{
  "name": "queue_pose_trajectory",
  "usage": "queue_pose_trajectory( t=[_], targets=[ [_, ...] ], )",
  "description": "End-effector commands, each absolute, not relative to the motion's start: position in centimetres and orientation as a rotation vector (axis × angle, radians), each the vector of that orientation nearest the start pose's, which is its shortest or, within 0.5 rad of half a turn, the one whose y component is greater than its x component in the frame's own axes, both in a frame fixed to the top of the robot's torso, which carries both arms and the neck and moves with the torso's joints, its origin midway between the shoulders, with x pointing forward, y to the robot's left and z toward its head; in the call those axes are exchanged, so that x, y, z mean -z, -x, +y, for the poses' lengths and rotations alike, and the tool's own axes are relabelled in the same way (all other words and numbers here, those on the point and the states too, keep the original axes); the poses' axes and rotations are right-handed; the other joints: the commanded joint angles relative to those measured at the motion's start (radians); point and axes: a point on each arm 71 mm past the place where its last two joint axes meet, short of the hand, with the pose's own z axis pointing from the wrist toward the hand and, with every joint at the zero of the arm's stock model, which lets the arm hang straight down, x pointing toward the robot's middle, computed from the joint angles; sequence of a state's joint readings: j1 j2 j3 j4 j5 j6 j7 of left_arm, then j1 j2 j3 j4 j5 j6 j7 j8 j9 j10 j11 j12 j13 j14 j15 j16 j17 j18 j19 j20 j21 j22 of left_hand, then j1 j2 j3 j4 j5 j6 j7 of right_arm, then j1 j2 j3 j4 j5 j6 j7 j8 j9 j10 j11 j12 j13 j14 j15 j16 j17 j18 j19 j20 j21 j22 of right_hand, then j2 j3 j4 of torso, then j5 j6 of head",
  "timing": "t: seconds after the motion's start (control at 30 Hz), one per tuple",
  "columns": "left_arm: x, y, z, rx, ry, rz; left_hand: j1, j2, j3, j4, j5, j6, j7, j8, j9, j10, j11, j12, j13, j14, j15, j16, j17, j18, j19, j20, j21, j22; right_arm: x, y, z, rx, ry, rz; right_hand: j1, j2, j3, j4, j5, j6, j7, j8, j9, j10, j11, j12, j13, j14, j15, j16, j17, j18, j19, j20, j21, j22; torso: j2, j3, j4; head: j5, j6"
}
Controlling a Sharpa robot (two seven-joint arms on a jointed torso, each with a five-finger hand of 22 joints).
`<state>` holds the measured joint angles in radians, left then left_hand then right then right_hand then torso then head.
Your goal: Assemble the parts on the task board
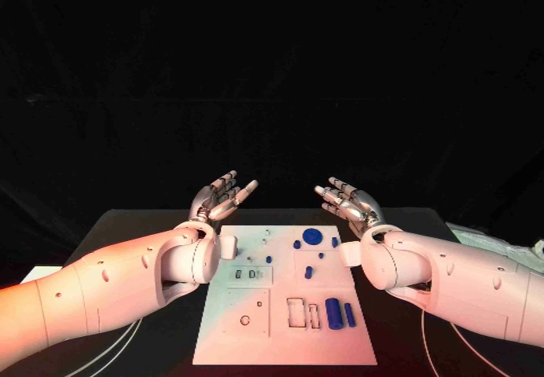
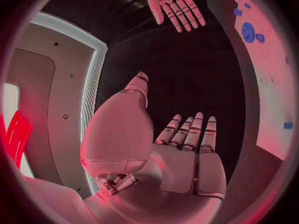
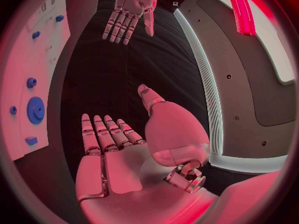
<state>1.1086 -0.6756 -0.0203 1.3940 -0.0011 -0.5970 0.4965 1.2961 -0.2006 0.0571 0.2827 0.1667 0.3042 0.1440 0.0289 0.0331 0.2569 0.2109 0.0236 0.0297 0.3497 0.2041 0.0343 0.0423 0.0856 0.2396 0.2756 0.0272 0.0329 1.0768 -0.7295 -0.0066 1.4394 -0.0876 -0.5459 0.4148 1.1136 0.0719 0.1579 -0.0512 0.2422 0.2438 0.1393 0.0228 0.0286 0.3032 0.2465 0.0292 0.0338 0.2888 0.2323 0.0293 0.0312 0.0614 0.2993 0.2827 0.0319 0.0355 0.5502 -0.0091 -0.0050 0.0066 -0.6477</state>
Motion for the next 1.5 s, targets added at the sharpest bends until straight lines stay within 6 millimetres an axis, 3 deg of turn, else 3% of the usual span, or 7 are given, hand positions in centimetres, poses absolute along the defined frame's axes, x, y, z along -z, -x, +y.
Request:
queue_pose_trajectory(
  t=[0.03,0.13,0.33,0.37,0.47,1.1,1.5],
  targets=[
    [21.7,-50.1,17.2,1.436,1.126,1.297,0.068,0.026,0.037,0.013,0.009,0.088,0.13,0.02,0.011,0.108,0.034,0.024,0.012,0.126,0.028,0.031,0.017,0.035,0.085,0.017,0.029,0.016,23.2,-48.8,-17.5,-1.461,-1.016,1.564,0.128,0.017,0.018,-0.066,-0.003,0.16,0.152,0.026,0.016,0.217,0.014,0.033,0.017,0.232,0.009,0.034,0.018,0.056,0.193,0.008,0.043,0.024,0.0,-0.0004,-0.0002,0.0,0.0],
    [21.7,-50.1,17.2,1.436,1.126,1.297,0.08,0.061,0.061,0.007,0.007,0.182,0.138,0.039,0.021,0.234,0.049,0.048,0.023,0.298,0.031,0.074,0.039,0.041,0.224,0.014,0.069,0.037,23.3,-49.0,-17.3,-1.474,-0.992,1.6,0.165,0.015,0.024,-0.094,-0.014,0.294,0.14,0.048,0.028,0.41,-0.004,0.065,0.029,0.439,-0.016,0.07,0.032,0.086,0.378,0.007,0.092,0.045,0.0,-0.0004,-0.0002,0.0,0.0],
    [21.7,-50.1,17.2,1.436,1.126,1.297,0.111,0.117,0.073,-0.045,-0.001,0.555,0.109,0.121,0.055,0.646,-0.004,0.128,0.047,0.58,-0.036,0.153,0.064,0.096,0.582,0.002,0.176,0.077,23.4,-49.1,-17.2,-1.488,-0.964,1.643,0.208,0.009,0.083,-0.145,-0.032,0.64,0.103,0.083,0.042,0.663,-0.059,0.092,0.028,0.687,-0.072,0.1,0.032,0.124,0.546,-0.01,0.144,0.048,0.0,-0.0004,-0.0002,0.0,0.0],
    [21.9,-50.4,18.3,1.437,1.129,1.247,0.112,0.121,0.072,-0.053,-0.001,0.572,0.104,0.125,0.055,0.665,-0.01,0.128,0.044,0.598,-0.04,0.153,0.063,0.098,0.6,-0.002,0.177,0.076,22.3,-50.4,-21.0,-1.131,-0.605,1.492,0.207,0.005,0.097,-0.149,-0.036,0.655,0.098,0.08,0.04,0.677,-0.062,0.087,0.028,0.7,-0.075,0.096,0.032,0.126,0.556,-0.014,0.145,0.045,0.014,-0.0034,0.0123,-0.029,0.005],
    [21.8,-50.3,18.4,1.442,1.118,1.255,0.117,0.134,0.068,-0.076,-0.003,0.623,0.086,0.135,0.053,0.732,-0.03,0.132,0.042,0.664,-0.061,0.161,0.066,0.1,0.662,-0.02,0.182,0.071,22.0,-50.5,-21.4,-1.076,-0.547,1.476,0.195,-0.01,0.133,-0.159,-0.04,0.688,0.089,0.071,0.038,0.715,-0.069,0.071,0.027,0.739,-0.087,0.087,0.032,0.125,0.586,-0.025,0.149,0.04,0.017,-0.0057,0.0119,-0.033,0.002],
    [20.3,-47.3,19.4,1.531,1.102,1.314,0.132,0.149,0.067,-0.127,-0.006,0.706,0.055,0.111,0.038,0.852,-0.066,0.082,0.037,0.802,-0.105,0.15,0.102,0.099,0.821,-0.066,0.17,0.049,19.8,-51.3,-20.4,-0.852,-0.076,1.608,0.179,-0.081,0.208,-0.175,-0.069,0.789,0.047,0.046,0.041,0.866,-0.124,0.039,0.032,1.025,-0.177,0.128,0.073,0.124,0.814,-0.126,0.263,0.075,0.088,-0.0152,0.0246,-0.05,0.014],
    [18.7,-45.2,18.2,1.633,1.117,1.344,0.126,0.146,0.063,-0.132,-0.006,0.703,0.059,0.1,0.036,0.849,-0.062,0.066,0.036,0.798,-0.101,0.136,0.106,0.097,0.824,-0.065,0.159,0.043,18.2,-52.3,-18.4,-0.5,0.313,1.671,0.175,-0.118,0.172,-0.142,-0.084,0.811,0.009,0.042,0.039,0.896,-0.162,0.033,0.03,1.213,-0.234,0.227,0.163,0.12,0.978,-0.203,0.44,0.165,0.153,-0.0222,0.0535,-0.067,0.029]
  ],
)
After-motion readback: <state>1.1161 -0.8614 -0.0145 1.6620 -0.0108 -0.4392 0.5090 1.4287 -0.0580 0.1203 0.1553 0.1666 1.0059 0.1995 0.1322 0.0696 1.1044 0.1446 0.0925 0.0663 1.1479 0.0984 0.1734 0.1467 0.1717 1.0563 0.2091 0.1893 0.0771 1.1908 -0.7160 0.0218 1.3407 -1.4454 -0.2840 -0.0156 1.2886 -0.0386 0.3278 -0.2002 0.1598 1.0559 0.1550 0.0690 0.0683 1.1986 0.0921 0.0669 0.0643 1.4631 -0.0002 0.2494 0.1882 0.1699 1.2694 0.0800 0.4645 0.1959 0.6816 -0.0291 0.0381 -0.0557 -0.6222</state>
